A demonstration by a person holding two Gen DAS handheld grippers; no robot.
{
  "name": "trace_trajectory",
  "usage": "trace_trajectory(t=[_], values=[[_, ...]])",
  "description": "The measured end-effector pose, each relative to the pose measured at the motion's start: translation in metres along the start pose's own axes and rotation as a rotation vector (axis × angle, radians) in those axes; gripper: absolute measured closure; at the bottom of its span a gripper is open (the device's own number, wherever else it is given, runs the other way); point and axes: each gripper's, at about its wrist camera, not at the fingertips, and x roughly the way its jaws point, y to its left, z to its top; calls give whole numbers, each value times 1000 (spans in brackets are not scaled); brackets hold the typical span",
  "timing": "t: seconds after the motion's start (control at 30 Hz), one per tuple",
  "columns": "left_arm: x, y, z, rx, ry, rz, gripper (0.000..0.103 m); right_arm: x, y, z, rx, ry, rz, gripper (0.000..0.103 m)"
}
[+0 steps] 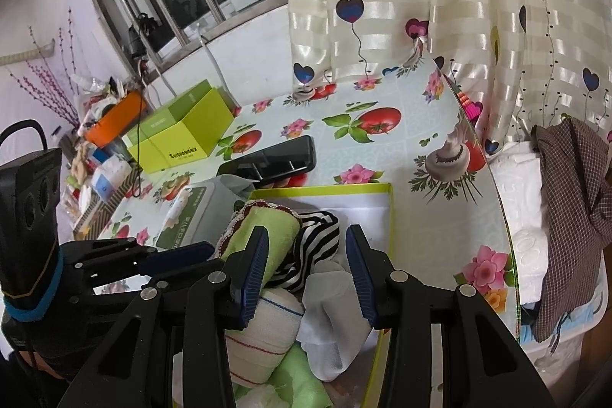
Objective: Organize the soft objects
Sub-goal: 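Open the right gripper to drop the striped sock while the left lowers the green towel into the tray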
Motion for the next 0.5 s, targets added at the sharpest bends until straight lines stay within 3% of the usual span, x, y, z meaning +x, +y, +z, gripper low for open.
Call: trace_trajectory(t=[0.5], values=[[4,-4,-2,35,42,-5,84,1,2,-2,-1,6,-1,62]])
